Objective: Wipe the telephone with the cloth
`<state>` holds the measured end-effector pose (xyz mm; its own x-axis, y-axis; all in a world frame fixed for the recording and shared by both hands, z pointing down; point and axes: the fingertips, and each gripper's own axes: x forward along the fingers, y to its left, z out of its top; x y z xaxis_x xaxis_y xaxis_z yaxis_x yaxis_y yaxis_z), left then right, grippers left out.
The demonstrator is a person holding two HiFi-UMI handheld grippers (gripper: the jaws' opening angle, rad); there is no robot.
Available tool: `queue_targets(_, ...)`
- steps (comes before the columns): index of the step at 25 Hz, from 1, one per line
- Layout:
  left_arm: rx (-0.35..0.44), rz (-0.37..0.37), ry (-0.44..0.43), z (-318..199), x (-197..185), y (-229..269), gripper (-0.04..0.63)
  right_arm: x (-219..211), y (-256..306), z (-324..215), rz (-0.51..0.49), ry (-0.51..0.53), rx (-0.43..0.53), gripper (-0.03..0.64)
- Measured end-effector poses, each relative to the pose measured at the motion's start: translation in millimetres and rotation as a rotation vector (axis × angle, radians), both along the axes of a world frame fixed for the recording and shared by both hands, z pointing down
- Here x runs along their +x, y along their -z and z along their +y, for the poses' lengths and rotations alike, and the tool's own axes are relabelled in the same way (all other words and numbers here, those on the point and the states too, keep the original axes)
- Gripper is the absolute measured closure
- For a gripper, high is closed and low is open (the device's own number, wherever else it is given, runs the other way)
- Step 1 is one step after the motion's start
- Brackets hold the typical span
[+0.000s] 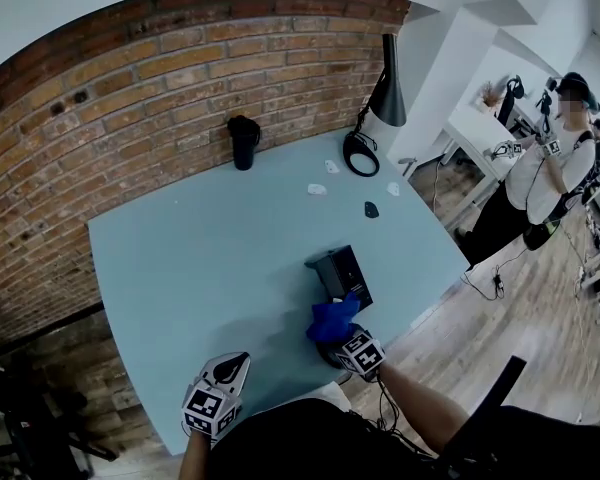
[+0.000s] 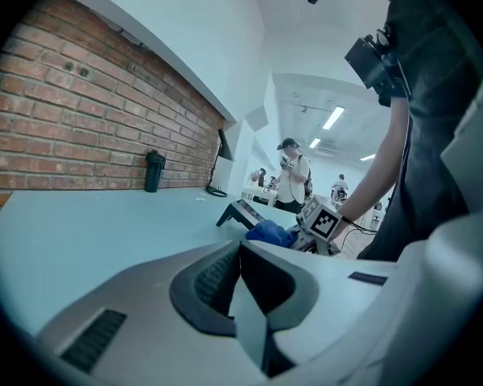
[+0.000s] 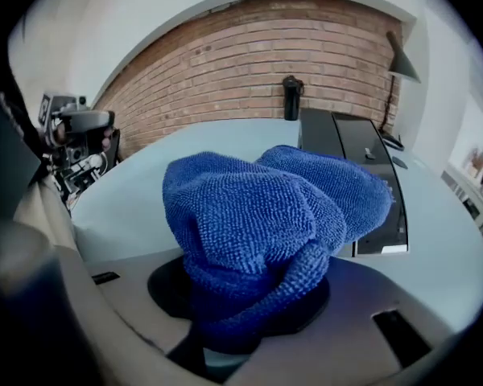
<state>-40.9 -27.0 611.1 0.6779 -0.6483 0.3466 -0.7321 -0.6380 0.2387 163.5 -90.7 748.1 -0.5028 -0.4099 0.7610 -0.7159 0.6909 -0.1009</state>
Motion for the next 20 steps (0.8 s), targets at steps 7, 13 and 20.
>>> queue_targets(7,-0.001,0.011,0.026,-4.1,-5.9,0.3,0.595,-9.0,38.2,-28.5,0.012,0.062,0.103,0.442)
queue_targets(13,-0.001,0.015,0.020,-6.1,-2.6,0.8,0.595,-14.2,120.7,-117.4,-0.085,-0.009,0.294,0.442)
queue_targets(20,-0.006,0.014,0.044,-5.4,-10.0,5.1,0.595,-20.9,120.1,-175.9,-0.037,-0.043,0.255,0.442)
